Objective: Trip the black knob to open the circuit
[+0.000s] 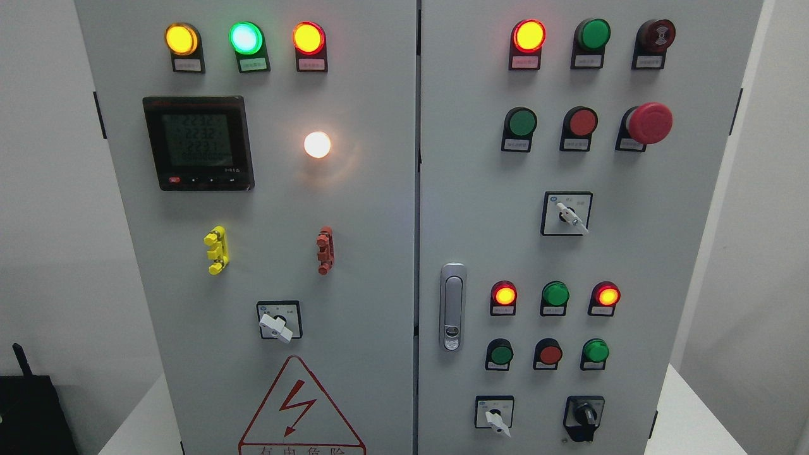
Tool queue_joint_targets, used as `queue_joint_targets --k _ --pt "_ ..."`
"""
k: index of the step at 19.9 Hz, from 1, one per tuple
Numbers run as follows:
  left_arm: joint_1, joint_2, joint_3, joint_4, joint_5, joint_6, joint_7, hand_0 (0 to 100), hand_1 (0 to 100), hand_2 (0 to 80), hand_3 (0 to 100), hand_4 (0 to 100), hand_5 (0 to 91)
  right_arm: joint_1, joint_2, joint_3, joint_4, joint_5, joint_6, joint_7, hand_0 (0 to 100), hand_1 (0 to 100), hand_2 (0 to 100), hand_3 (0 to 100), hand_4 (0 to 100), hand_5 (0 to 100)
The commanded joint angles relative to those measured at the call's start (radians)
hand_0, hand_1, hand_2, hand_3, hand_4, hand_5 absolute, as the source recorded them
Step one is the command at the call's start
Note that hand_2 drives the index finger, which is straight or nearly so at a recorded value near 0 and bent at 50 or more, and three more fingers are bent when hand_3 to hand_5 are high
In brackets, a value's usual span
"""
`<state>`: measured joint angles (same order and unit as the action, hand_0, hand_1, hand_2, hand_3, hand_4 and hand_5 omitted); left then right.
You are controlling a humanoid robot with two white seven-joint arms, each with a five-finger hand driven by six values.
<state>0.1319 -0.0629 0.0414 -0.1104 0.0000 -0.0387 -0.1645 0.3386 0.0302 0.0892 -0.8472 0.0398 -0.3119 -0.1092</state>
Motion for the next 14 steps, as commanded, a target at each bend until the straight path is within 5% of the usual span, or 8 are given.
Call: queue_joint_targets --k 1,14 --pt "0.0 0.0 0.0 0.0 -0.023 -0.001 0.0 12 39 0.0 0 0 0.0 0.019 -0.013 0.001 -0.279 0.0 -0.015 -0.001 0 17 0 2 0 0" --pt "0.0 0.0 0.0 0.0 -0.023 0.0 0.0 12 39 0.0 0 0 0.0 0.059 -0.018 -0.014 -0.608 0.0 -0.058 -0.001 0 17 0 10 2 2"
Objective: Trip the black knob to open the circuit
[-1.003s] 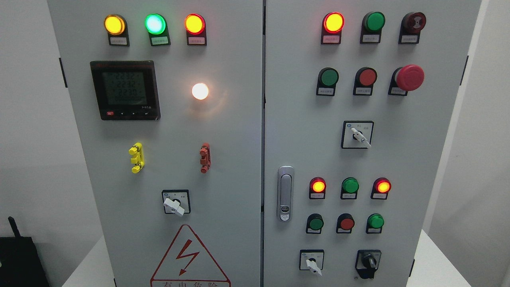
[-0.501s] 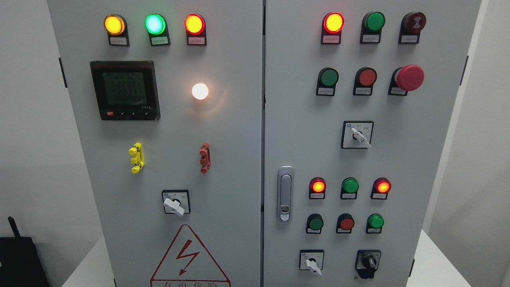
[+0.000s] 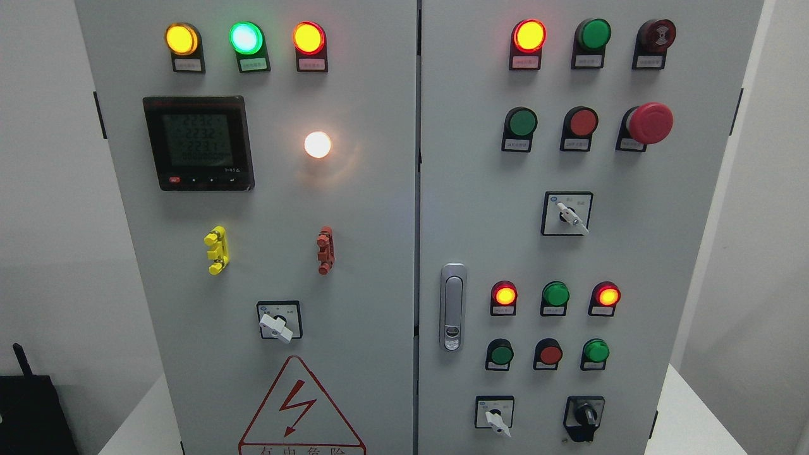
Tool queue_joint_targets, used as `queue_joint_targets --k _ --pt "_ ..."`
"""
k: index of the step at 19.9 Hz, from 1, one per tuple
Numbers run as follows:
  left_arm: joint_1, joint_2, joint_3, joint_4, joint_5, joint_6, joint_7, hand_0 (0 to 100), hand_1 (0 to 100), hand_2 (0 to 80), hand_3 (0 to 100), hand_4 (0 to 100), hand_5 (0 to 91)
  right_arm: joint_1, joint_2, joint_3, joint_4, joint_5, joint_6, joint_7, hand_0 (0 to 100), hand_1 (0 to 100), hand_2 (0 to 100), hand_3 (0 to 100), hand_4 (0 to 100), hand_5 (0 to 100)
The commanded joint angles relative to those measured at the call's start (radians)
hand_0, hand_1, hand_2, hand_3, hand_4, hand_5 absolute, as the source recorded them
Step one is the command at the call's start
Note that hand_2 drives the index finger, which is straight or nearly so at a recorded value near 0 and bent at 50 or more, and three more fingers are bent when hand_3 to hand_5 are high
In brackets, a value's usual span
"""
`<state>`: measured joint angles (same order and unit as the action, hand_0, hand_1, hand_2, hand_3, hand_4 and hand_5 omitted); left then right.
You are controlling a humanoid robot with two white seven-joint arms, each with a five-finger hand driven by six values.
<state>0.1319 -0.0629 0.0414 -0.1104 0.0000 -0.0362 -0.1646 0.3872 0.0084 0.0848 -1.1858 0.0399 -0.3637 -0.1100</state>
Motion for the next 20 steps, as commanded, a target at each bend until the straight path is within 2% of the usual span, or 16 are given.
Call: queue_joint_targets --k 1,8,12,20 --pt "0.0 0.0 0.0 0.0 -0.023 -0.004 0.0 12 39 0.0 0 0 0.0 0.012 0.004 -0.01 -0.3 0.0 -0.004 0.0 0 17 0 11 3 3" --pt "0.0 0.0 0.0 0.0 -0.023 -0.002 0.0 12 39 0.0 0 0 0.0 0.025 0.001 -0.019 -0.472 0.0 0.003 0.003 0 17 0 22 18 13" --pt "0.0 0.0 0.0 0.0 -0.023 -0.002 0.0 12 39 0.0 0 0 0.0 0.025 -0.01 -0.023 -0.517 -0.002 0.005 0.004 0 17 0 30 27 21" --pt "0.0 0.0 0.0 0.0 -0.023 -0.004 0.0 12 39 0.0 0 0 0.0 0.012 -0.007 -0.031 -0.561 -0.005 0.008 0.012 0 16 0 46 41 33"
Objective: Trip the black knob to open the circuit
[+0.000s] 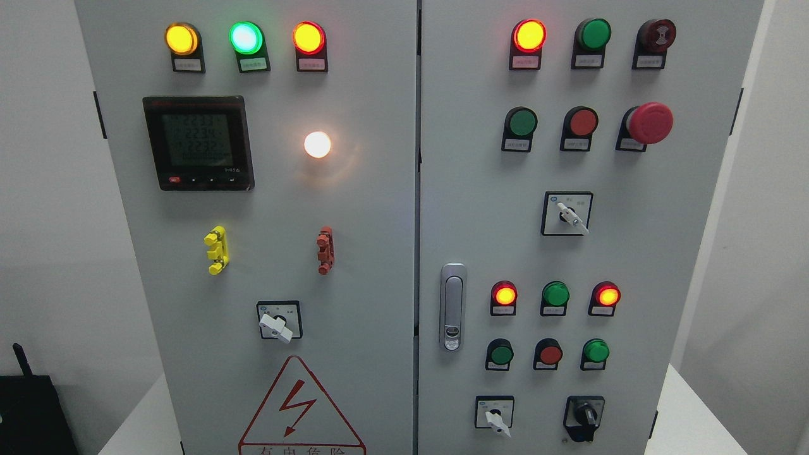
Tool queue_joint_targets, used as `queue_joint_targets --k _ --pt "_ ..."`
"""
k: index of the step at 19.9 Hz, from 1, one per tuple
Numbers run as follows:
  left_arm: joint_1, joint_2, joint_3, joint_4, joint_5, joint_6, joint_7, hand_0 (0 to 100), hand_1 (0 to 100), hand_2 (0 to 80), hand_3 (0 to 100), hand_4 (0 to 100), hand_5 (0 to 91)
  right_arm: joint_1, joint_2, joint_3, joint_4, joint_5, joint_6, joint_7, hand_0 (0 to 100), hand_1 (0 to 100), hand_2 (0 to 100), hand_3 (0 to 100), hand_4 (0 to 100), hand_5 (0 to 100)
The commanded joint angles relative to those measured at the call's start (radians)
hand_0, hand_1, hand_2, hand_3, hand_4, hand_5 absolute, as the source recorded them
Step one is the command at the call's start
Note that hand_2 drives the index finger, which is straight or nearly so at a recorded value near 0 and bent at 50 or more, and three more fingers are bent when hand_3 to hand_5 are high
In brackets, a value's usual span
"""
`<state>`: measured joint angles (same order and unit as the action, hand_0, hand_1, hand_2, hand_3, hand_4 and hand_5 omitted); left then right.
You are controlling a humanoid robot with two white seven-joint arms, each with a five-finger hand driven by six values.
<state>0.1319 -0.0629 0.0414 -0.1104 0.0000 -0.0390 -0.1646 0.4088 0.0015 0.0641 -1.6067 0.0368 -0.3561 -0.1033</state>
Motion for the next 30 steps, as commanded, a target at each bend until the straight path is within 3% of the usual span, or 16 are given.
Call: queue_joint_targets --k 1,8,16,24,30 --pt "0.0 0.0 0.0 0.0 -0.023 0.001 0.0 12 39 0.0 0 0 0.0 -0.014 0.002 -0.01 -0.142 -0.002 0.002 0.005 0 16 0 51 43 35" --pt "0.0 0.0 0.0 0.0 -0.023 -0.001 0.0 12 39 0.0 0 0 0.0 -0.064 0.0 -0.01 -0.176 -0.052 0.061 0.008 0 16 0 77 60 48" --pt "0.0 0.0 0.0 0.0 -0.023 0.001 0.0 12 39 0.0 0 0 0.0 -0.148 0.005 -0.018 -0.188 -0.066 0.131 0.01 0 15 0 88 77 64" --pt "0.0 0.0 0.0 0.0 -0.023 -0.001 0.0 12 39 0.0 0 0 0.0 -0.218 0.006 -0.036 -0.193 -0.069 0.195 -0.001 0 14 0 99 93 89" --pt "0.0 0.0 0.0 0.0 -0.023 -0.001 0.0 12 39 0.0 0 0 0.0 -0.255 0.005 -0.052 -0.193 -0.086 0.218 -0.012 0 12 0 100 100 99"
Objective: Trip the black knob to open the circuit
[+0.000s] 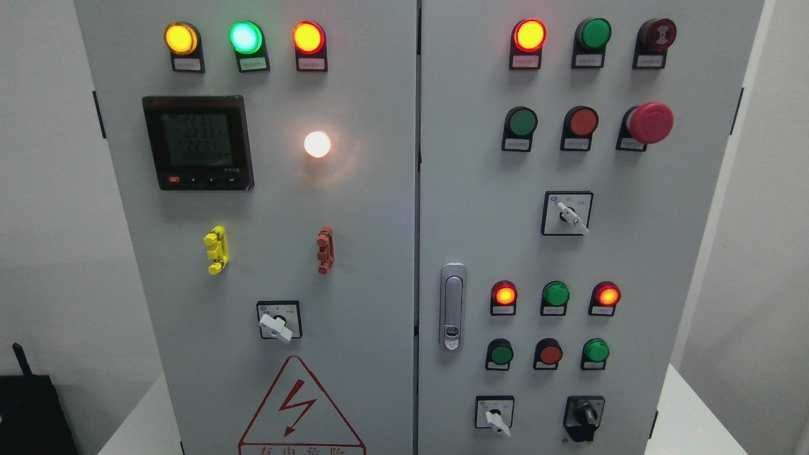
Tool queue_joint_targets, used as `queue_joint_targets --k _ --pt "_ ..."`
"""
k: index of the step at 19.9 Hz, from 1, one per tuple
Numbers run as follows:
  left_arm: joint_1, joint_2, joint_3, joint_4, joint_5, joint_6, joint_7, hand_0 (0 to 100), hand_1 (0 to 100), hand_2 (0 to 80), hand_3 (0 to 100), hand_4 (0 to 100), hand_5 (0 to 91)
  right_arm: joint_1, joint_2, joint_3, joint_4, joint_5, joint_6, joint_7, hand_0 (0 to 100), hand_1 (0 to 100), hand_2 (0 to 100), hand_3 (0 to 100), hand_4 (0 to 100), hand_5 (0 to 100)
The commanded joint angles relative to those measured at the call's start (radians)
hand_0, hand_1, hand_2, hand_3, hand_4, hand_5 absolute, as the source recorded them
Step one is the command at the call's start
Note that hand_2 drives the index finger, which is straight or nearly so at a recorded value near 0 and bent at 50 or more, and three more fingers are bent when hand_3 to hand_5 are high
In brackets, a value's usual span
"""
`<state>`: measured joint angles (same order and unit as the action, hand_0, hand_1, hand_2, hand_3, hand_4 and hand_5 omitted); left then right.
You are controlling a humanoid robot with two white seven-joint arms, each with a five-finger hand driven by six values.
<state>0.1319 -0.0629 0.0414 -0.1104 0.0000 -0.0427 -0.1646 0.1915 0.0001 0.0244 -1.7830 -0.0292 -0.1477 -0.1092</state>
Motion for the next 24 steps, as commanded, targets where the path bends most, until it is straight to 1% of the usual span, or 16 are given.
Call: queue_joint_targets --k 1,11,13,24 --pt "0.0 0.0 0.0 0.0 -0.023 0.004 0.0 12 39 0.0 0 0 0.0 -0.043 0.008 -0.012 -0.016 -0.02 0.01 -0.006 0 12 0 100 100 99" --pt "0.0 0.0 0.0 0.0 -0.023 0.003 0.0 12 39 0.0 0 0 0.0 -0.072 0.012 -0.001 -0.01 -0.021 0.011 0.009 0 7 0 100 100 100" --pt "0.0 0.0 0.0 0.0 -0.023 0.003 0.0 12 39 0.0 0 0 0.0 -0.079 0.012 -0.001 -0.009 -0.021 0.02 0.011 0 7 0 100 100 100" --pt "0.0 0.0 0.0 0.0 -0.023 0.003 0.0 12 39 0.0 0 0 0.0 -0.122 0.012 0.003 0.037 -0.023 0.03 0.011 0 5 0 100 100 100"
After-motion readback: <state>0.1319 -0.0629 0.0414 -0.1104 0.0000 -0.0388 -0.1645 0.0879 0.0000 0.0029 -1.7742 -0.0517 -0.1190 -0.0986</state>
